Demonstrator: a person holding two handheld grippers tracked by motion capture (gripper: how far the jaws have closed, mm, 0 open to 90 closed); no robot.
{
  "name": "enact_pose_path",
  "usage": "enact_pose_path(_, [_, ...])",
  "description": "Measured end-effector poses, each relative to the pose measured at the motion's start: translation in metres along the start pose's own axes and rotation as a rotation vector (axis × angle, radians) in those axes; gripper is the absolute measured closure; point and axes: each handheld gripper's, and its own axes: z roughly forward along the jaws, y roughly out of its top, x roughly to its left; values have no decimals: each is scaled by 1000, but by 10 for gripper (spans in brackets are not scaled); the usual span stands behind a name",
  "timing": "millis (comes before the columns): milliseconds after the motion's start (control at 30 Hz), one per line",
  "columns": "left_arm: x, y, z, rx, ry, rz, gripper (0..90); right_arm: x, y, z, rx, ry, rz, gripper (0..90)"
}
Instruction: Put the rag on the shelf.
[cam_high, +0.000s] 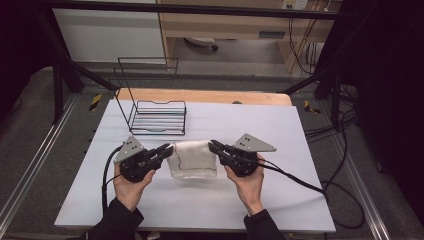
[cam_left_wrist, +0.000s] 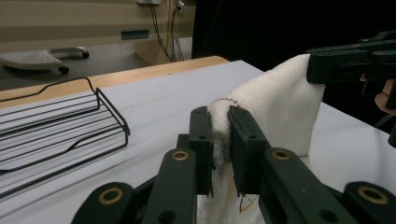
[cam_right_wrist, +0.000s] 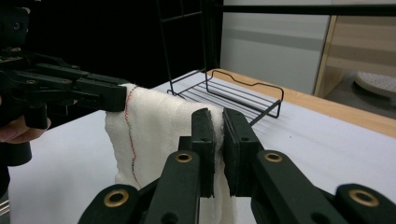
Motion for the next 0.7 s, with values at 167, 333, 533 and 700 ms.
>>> enact_pose_path(167, [1, 7, -6, -26, 6, 3, 795, 5, 8, 0, -32, 1, -12, 837])
enact_pose_path(333, [4, 15, -11, -49, 12, 6, 796, 8, 15, 2, -57, -4, -19, 837])
enact_pose_path(533, [7, 24, -17, -81, 24, 8, 797, 13, 22, 6, -85, -9, -29, 838])
enact_pose_path(700, [10, 32, -20, -110, 35, 18, 798, 16, 30, 8, -119, -16, -31, 838])
